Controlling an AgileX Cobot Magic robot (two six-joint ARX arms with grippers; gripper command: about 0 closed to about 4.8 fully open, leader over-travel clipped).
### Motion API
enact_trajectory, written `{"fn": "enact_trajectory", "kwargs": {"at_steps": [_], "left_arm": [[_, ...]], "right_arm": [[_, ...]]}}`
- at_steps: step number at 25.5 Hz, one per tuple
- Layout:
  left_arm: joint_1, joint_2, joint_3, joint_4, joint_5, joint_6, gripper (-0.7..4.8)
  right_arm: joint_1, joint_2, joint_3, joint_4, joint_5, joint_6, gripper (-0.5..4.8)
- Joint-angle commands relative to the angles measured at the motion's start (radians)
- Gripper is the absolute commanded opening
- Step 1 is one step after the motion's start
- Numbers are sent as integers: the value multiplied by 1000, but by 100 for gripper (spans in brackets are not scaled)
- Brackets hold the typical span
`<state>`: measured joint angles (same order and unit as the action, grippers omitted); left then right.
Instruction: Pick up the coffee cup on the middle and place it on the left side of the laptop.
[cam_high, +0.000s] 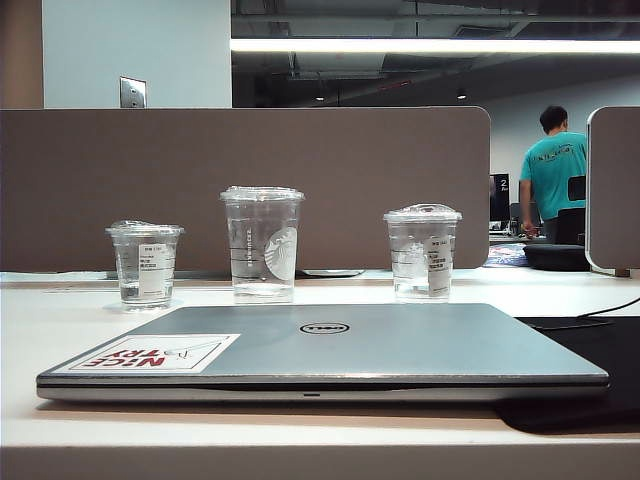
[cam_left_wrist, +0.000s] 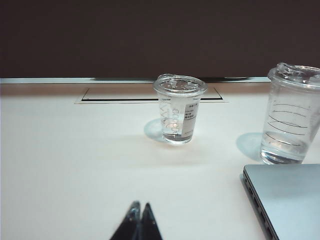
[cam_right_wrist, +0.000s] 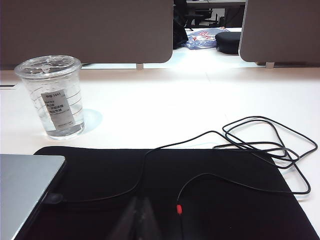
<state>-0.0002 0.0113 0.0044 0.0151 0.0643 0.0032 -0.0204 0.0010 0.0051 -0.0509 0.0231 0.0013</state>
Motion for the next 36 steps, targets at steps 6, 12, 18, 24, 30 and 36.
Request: {"fn": "enact_trajectory", "kwargs": {"at_steps": [6,12,18,24,30,36], "left_arm": [[1,0,3,16,3,-3,-4],[1,0,3,25,33,-5,-4],[0,1,3,183,201,-68,-5],[0,3,5,208,266,-109,-5],[-5,97,5,267,360,-179,-5],[-87,312,5,428,327,-39,141]], "right_arm": [[0,-2,-4,18,1,2,-5],[30,12,-4,18,1,2,-5],[202,129,-4,18,1,2,-5],[352,196,-4,18,0,2,-5],[459,239,-4,18,0,2,-5],[463,241,-4,18,1,2,-5]]}}
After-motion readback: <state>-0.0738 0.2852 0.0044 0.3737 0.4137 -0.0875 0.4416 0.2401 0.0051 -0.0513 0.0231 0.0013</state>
